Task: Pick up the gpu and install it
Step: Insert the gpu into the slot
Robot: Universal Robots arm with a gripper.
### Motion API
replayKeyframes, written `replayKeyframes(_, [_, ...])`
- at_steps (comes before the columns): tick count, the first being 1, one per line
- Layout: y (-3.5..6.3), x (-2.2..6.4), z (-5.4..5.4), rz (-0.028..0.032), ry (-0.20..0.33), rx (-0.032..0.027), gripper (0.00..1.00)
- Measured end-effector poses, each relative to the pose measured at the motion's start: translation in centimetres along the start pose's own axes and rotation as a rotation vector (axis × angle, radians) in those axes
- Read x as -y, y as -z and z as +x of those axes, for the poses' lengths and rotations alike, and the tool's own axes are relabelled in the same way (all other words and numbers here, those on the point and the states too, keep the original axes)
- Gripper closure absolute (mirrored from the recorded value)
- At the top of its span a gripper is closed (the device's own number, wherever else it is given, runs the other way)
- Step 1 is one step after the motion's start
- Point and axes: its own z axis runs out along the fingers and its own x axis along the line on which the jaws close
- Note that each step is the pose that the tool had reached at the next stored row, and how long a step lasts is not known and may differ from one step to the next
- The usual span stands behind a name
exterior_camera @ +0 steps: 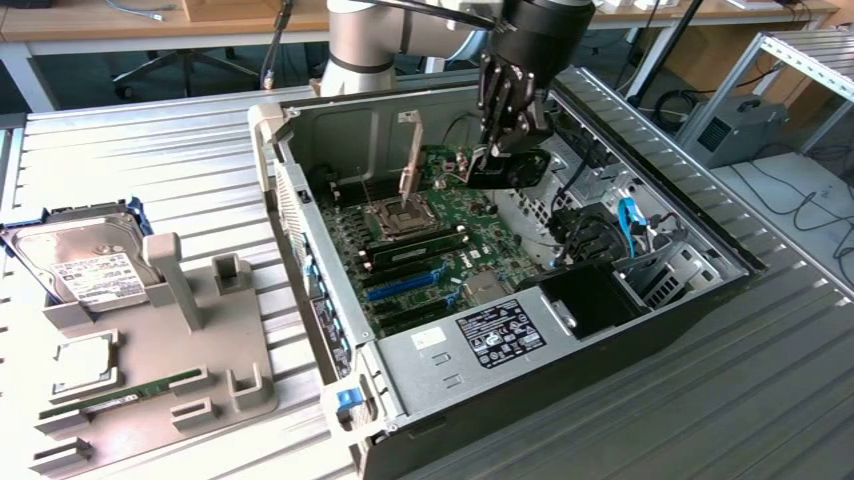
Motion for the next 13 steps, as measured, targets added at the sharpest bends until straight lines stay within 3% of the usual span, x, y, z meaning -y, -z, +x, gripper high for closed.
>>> replayKeyframes(6, [-0.01, 0.00, 0.00, -0.0005, 0.031, -0.0011, 0.74])
replayKeyframes(9, [-0.01, 0.00, 0.00, -0.0015, 0.095, -0.0031, 0.74])
replayKeyframes(13, [-0.04, 0.00, 0.00, -0.0039, 0.236, -0.0078, 0.74])
